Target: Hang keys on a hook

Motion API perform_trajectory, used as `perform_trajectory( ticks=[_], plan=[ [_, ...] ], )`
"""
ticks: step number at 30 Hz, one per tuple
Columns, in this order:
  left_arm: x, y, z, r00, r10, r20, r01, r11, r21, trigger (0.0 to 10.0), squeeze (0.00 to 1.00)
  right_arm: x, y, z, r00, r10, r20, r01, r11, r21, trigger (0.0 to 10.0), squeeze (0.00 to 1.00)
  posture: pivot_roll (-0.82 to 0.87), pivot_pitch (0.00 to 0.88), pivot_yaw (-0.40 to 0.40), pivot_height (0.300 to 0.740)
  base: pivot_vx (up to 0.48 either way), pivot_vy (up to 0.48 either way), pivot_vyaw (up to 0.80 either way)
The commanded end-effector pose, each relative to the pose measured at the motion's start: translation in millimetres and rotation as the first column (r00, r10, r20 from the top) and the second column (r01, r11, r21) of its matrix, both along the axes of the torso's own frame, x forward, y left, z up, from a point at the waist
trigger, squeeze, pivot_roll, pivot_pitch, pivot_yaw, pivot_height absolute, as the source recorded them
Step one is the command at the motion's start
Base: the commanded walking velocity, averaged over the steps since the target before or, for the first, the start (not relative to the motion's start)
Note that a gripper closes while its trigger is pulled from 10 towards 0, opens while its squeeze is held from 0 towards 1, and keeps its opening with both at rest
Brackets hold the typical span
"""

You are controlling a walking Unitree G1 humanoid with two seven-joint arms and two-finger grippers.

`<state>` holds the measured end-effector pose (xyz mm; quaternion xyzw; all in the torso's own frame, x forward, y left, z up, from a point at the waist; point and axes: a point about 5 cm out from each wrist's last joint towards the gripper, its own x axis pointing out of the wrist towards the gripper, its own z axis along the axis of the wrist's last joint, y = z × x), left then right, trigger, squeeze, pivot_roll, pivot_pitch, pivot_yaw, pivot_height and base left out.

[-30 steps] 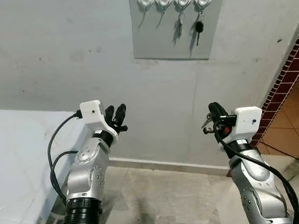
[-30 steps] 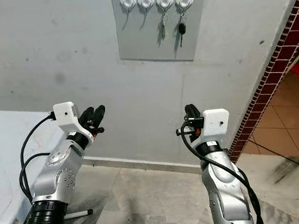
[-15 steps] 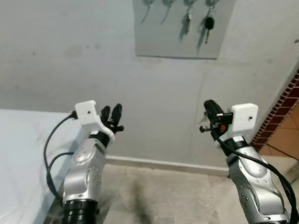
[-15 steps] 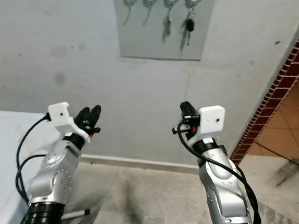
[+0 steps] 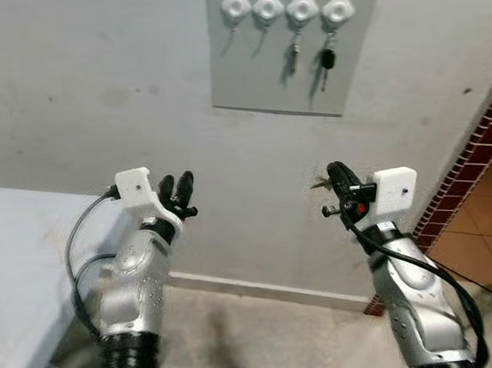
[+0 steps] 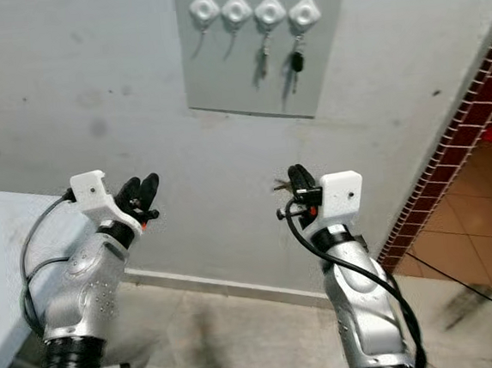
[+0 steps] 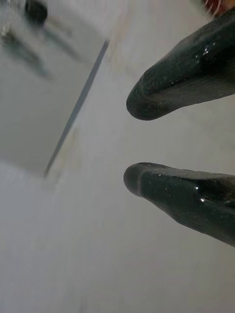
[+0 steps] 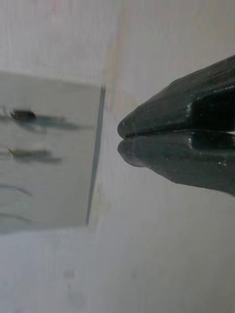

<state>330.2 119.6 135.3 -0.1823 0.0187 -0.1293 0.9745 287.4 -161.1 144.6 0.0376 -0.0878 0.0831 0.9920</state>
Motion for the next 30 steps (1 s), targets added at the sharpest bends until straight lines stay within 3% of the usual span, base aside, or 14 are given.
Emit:
perform_trajectory(
  ticks=[1,30],
  plan=[
    [2.3,11.3,5.8,0.999,0.035,0.018,-0.036,0.999,0.011,10.0,0.00,1.9,8.6,5.7,0.999,0.031,0.022,-0.032,0.999,0.013,10.0,0.00,0.13,0.000,-0.043,0.736,0.270,0.000,0.00],
    [0.5,13.1,5.3,0.999,0.048,0.014,-0.048,0.999,-0.012,10.0,0.00,1.5,9.9,5.0,0.999,0.042,0.017,-0.043,0.999,0.012,10.0,0.00,0.13,0.000,-0.049,0.736,0.275,0.017,0.00]
  ],
)
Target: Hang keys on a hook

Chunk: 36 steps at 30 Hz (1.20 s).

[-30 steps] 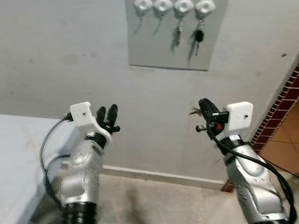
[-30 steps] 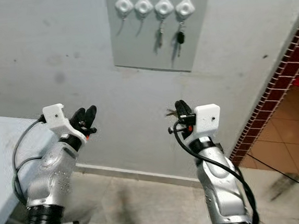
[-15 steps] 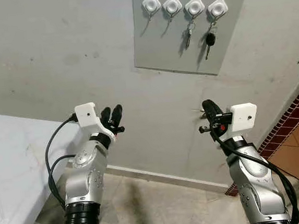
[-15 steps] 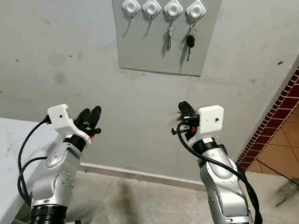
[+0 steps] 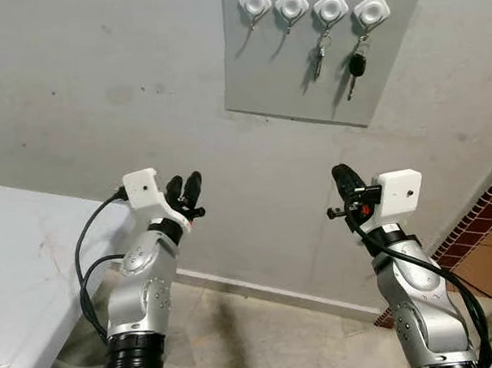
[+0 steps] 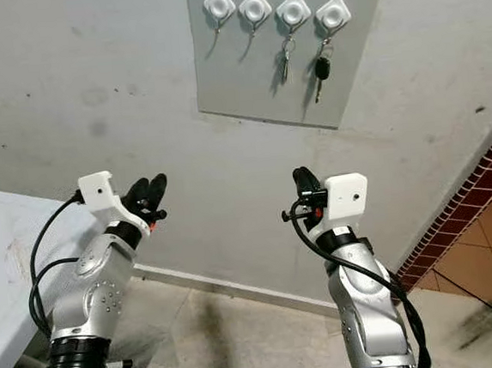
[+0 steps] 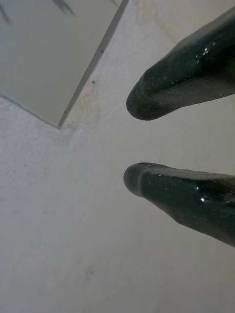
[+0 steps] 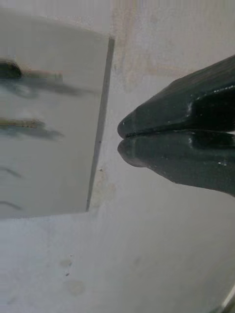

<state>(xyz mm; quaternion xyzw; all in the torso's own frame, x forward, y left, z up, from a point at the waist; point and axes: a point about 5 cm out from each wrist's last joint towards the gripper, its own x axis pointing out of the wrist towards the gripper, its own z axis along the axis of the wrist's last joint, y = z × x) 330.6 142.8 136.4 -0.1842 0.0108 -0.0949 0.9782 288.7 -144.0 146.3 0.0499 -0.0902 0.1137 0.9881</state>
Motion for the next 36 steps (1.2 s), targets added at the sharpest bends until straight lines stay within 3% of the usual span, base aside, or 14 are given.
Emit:
perform_trajectory(
  ticks=[1,15,19,25,31,36],
  plan=[
    [0.0,-10.2,4.2,1.000,-0.023,0.013,0.023,1.000,-0.009,10.0,0.00,0.1,-7.2,3.2,1.000,-0.021,0.011,0.021,1.000,-0.007,10.0,0.00,0.13,0.000,-0.049,0.736,0.300,0.247,0.00],
    [-0.4,-10.4,3.7,1.000,-0.010,0.008,0.011,1.000,-0.019,10.0,0.00,-0.2,-7.3,2.6,1.000,-0.018,0.006,0.018,1.000,-0.010,10.0,0.00,0.13,0.000,-0.052,0.736,0.318,0.261,0.00],
    [-0.9,-11.0,2.9,1.000,0.025,0.015,-0.026,0.999,0.031,10.0,0.00,-0.8,-7.3,1.4,1.000,-0.013,0.002,0.013,1.000,-0.013,10.0,0.00,0.13,0.000,-0.054,0.736,0.000,0.000,0.00],
    [2.5,-8.9,4.9,0.998,0.066,-0.003,-0.066,0.998,0.022,10.0,0.00,-0.6,-5.0,0.5,1.000,0.014,-0.003,-0.014,1.000,-0.025,10.0,0.00,0.13,0.000,-0.054,0.736,0.000,0.000,0.00],
    [7.7,-14.1,15.4,0.999,0.051,0.018,-0.052,0.997,0.053,10.0,0.00,4.0,-3.7,6.0,0.999,0.050,0.017,-0.050,0.998,-0.038,10.0,0.00,0.13,0.000,-0.052,0.736,0.000,0.000,0.00],
    [10.9,-31.4,30.7,0.995,-0.062,0.079,0.050,0.987,0.150,10.0,0.00,21.1,1.6,23.5,0.990,0.122,0.069,-0.116,0.990,-0.076,10.0,0.00,0.14,0.000,-0.053,0.736,0.000,0.000,0.00]
  ],
)
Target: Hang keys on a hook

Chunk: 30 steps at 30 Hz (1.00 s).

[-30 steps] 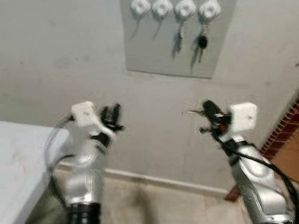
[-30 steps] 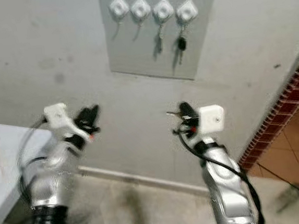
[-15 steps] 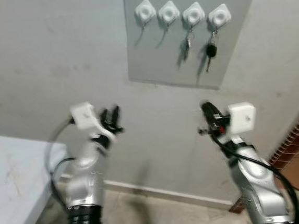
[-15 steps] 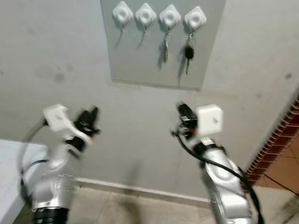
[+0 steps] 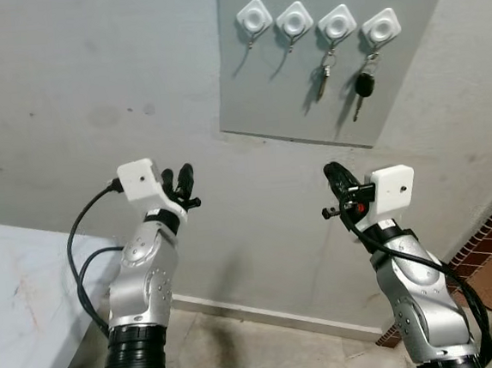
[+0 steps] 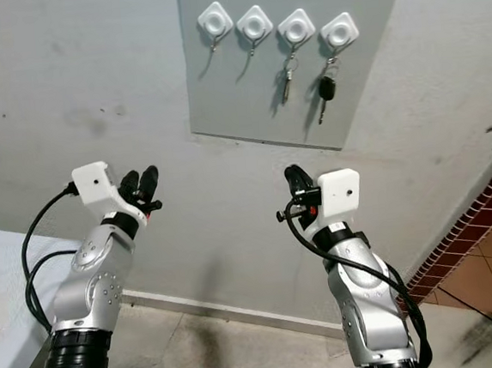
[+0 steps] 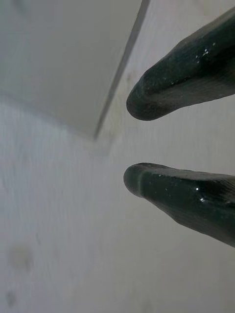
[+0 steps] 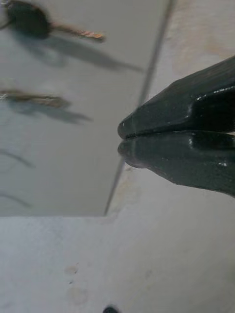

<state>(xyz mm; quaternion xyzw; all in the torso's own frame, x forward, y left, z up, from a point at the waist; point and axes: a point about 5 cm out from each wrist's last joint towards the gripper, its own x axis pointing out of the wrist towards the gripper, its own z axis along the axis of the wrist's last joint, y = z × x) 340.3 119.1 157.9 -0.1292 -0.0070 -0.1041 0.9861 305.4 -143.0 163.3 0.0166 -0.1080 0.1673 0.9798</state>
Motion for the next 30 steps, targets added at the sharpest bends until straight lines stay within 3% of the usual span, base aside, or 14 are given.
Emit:
perform_trajectory(
  ticks=[1,8,10,13,30],
  plan=[
    [1.3,-7.7,9.2,0.998,-0.047,0.032,0.045,0.998,0.043,10.0,0.00,4.5,0.6,6.4,1.000,0.020,0.023,-0.020,1.000,-0.001,10.0,0.00,0.14,0.000,-0.053,0.736,0.000,0.000,0.00],
    [-1.2,-29.4,12.7,0.987,-0.154,0.055,0.148,0.984,0.098,10.0,0.00,26.0,-0.6,28.4,0.996,0.035,0.082,-0.035,0.999,-0.009,10.0,0.00,0.14,0.000,-0.056,0.736,0.000,0.000,0.00],
    [-4.4,-35.3,14.8,0.979,-0.187,0.081,0.177,0.978,0.114,10.0,0.00,31.7,2.6,37.6,0.990,0.066,0.121,-0.060,0.996,-0.059,10.0,0.00,0.14,0.000,-0.054,0.736,0.000,0.000,0.00],
    [-7.7,-41.2,15.0,0.972,-0.216,0.092,0.204,0.971,0.128,10.0,0.00,36.7,5.1,47.2,0.985,0.097,0.140,-0.093,0.995,-0.039,10.0,0.00,0.14,0.000,-0.053,0.736,0.000,0.000,0.00],
    [-11.1,-51.0,32.7,0.936,-0.307,0.172,0.286,0.948,0.137,10.0,0.00,56.9,25.4,83.0,0.951,0.200,0.238,-0.203,0.979,-0.013,10.0,0.00,0.13,0.000,-0.057,0.736,0.000,0.000,0.00]
  ],
)
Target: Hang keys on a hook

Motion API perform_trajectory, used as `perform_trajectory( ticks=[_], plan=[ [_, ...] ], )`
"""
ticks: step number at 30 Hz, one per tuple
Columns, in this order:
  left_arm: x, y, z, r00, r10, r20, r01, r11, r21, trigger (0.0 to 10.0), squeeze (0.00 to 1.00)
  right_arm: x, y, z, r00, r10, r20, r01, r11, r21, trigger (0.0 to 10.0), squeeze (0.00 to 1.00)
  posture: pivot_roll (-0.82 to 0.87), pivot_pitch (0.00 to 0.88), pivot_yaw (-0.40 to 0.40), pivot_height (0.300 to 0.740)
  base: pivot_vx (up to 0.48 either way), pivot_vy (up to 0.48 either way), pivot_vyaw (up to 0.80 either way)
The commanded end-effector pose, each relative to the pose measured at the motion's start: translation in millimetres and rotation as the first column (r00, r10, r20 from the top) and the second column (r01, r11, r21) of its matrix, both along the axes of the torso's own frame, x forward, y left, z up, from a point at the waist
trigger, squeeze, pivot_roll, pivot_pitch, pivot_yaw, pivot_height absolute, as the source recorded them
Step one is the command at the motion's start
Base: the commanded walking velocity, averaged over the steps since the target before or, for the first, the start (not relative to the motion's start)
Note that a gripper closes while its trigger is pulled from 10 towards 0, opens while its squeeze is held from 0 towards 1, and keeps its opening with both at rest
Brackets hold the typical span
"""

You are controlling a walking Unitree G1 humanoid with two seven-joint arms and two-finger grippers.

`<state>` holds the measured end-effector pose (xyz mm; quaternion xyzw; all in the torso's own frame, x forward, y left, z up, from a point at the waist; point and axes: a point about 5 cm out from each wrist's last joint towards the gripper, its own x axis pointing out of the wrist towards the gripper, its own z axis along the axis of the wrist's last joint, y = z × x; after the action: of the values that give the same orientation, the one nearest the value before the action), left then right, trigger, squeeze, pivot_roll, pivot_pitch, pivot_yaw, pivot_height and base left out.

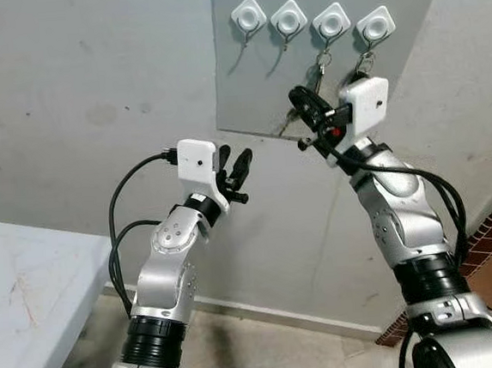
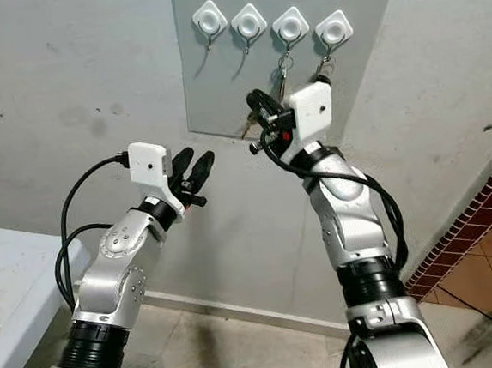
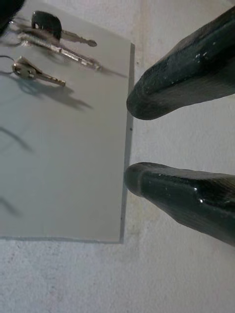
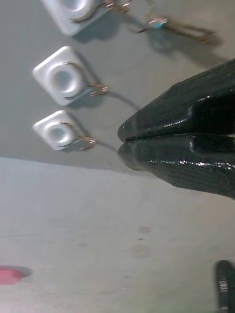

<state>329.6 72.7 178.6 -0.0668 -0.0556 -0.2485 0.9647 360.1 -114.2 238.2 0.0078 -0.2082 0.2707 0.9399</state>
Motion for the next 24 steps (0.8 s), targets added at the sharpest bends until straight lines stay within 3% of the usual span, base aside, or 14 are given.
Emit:
perform_trajectory(
  ticks=[1,15,21,24],
  plan=[
    [-0.7,-4.6,12.5,0.998,-0.032,0.046,0.032,0.999,-0.004,10.0,0.00,2.6,-3.2,8.6,1.000,-0.003,0.028,0.003,1.000,0.022,10.0,0.00,0.13,0.000,-0.057,0.736,0.000,0.000,0.00],
    [-2.0,-1.7,18.4,0.998,-0.035,0.049,0.037,0.999,-0.037,10.0,0.00,12.1,5.8,22.5,0.999,0.019,0.047,-0.024,0.993,0.112,10.0,0.00,0.13,0.000,-0.056,0.736,0.000,0.000,0.00],
    [-2.5,4.7,10.3,1.000,0.014,0.022,-0.013,0.999,-0.037,10.0,0.00,4.7,2.8,11.1,0.999,0.008,0.040,-0.013,0.994,0.113,10.0,0.00,0.13,0.000,-0.056,0.736,0.000,0.000,0.00],
    [-6.4,12.5,5.8,0.999,0.048,0.017,-0.047,0.996,-0.081,10.0,0.00,-3.2,-4.3,0.4,0.999,-0.039,0.035,0.034,0.992,0.122,10.0,0.00,0.12,0.000,-0.053,0.736,0.000,0.000,0.00]
  ],
)
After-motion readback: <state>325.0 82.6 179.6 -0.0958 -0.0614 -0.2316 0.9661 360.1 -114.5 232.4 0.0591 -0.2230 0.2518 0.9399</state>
